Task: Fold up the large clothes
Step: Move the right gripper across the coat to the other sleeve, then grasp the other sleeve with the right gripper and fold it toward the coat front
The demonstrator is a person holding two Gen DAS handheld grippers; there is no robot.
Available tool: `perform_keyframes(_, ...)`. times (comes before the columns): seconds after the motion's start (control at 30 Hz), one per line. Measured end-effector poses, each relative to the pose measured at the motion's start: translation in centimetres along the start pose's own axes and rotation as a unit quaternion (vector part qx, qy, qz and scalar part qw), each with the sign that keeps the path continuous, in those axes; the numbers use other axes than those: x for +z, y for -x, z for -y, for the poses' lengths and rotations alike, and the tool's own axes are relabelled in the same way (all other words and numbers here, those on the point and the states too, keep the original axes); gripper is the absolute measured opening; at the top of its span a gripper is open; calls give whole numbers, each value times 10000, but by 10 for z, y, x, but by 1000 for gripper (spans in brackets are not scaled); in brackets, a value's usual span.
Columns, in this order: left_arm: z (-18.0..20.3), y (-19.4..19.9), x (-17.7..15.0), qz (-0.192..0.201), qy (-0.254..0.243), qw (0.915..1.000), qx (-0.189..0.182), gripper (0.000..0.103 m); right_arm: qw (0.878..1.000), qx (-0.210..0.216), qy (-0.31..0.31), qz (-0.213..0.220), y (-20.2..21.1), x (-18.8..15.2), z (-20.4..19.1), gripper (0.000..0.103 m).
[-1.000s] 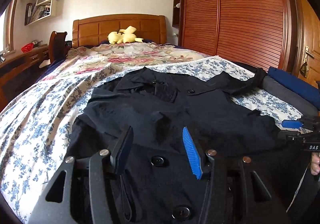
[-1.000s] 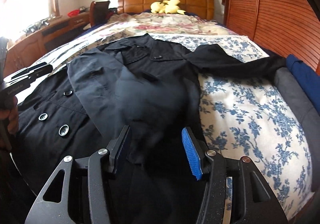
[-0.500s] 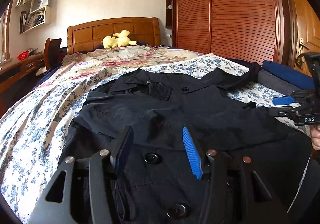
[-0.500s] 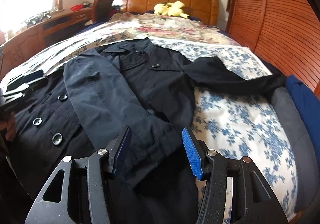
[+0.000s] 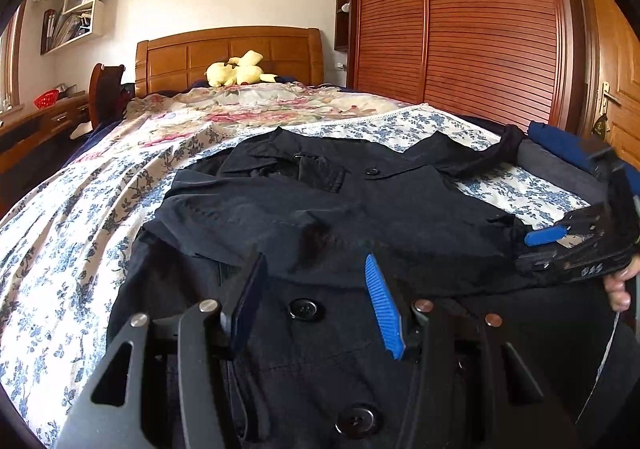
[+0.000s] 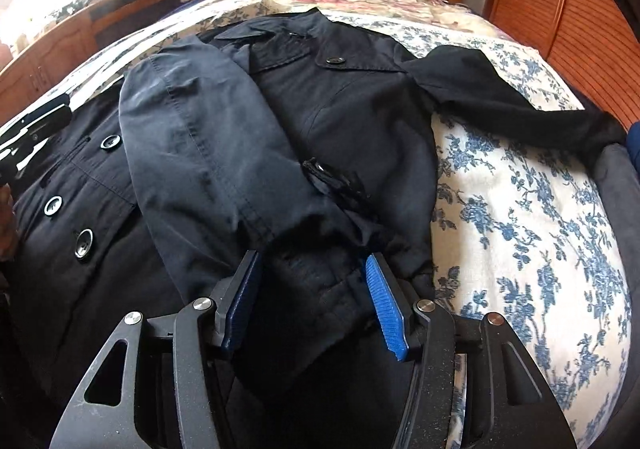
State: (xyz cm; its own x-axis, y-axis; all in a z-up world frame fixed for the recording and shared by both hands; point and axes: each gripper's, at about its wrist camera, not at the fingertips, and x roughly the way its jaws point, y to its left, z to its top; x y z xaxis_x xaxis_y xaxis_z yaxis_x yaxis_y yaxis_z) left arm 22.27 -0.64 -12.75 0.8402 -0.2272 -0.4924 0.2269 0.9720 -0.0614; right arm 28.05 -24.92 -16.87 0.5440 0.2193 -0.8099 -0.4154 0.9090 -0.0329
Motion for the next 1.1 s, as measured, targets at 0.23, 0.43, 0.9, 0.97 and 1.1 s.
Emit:
perform_keyframes(0.23,0,0,-1,5,-12,10000,31,50,9986,-230,-122,456,44,25,33,57)
perform_keyframes(0.43,-2,0,-1,9,15,10000,46,51,9958,-602,-458,518,44,54,84,68)
perform_keyframes(0.9,-2,-3,-3,-33,-37,10000,43,51,9812,-1173,-1506,281,-4,102,193,68)
perform_keyframes(0.97,-2,-3,-3,-41,-41,10000,36,51,9773,-1230,-1707,257,-12,109,208,68)
perform_keyframes(1.1,-3,-5,-3,-66,-16,10000,5,51,9660,-1396,-2171,124,-27,114,235,68)
